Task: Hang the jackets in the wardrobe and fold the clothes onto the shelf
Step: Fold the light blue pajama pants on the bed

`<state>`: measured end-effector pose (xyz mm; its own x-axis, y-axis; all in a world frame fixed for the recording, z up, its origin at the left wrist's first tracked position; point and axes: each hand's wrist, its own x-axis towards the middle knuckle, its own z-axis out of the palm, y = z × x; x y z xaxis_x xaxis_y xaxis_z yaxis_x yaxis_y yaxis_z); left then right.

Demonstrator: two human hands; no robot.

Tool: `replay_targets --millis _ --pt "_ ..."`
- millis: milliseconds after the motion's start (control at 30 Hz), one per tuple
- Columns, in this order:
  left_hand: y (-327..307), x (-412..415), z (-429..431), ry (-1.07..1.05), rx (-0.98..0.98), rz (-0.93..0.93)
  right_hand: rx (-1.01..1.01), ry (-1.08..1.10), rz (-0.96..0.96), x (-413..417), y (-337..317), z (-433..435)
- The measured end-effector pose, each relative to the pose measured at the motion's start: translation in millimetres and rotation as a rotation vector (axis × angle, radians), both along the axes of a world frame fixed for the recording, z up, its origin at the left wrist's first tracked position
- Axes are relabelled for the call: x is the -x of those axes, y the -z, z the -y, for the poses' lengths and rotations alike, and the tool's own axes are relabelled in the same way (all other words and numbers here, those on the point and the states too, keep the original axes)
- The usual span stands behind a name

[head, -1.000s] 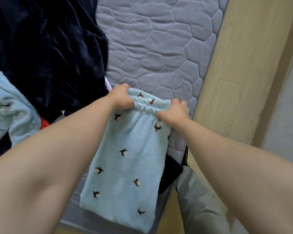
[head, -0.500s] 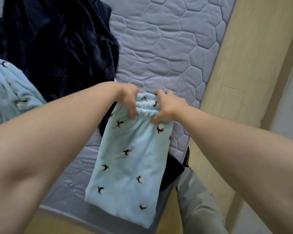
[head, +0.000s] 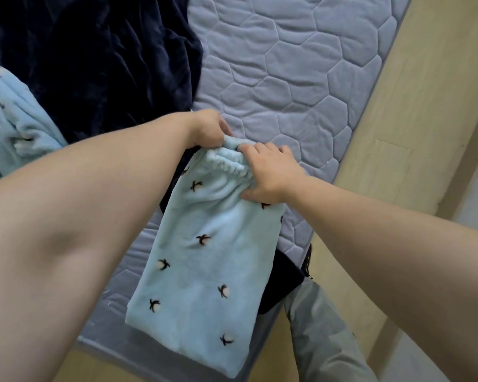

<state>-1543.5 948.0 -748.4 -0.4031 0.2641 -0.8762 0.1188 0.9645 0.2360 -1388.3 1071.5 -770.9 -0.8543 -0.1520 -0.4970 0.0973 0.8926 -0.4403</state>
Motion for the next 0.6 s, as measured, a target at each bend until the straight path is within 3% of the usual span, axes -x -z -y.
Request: replay_targets --millis 133,300,400,467,533,600 --pt "12.2 4.0 -7.5 0.129 0.077 0.059 0.002 -0.1 0.077 21.8 -7.9 -3.0" --pt "23.2 18.6 -2.8 0.134 0.084 0.053 0.406 0.066 -0.039 41.3 -32.7 -15.0" --pt "30.4 19.7 4.2 0.087 0.076 0.06 0.342 0.081 -0.035 57.7 -27.4 -18.4" --pt "32.0 15.8 6.5 -0.106 0.026 0.127 0.227 0.062 0.106 61.2 -12.0 -16.4" --pt "32.8 15.0 10.2 -0.537 -0.046 0.356 0.129 0.075 0.24 57.2 4.9 -12.0" --pt "33.4 14.2 17.9 -0.837 -0.129 0.419 0.058 0.108 0.271 52.9 17.5 -7.1"
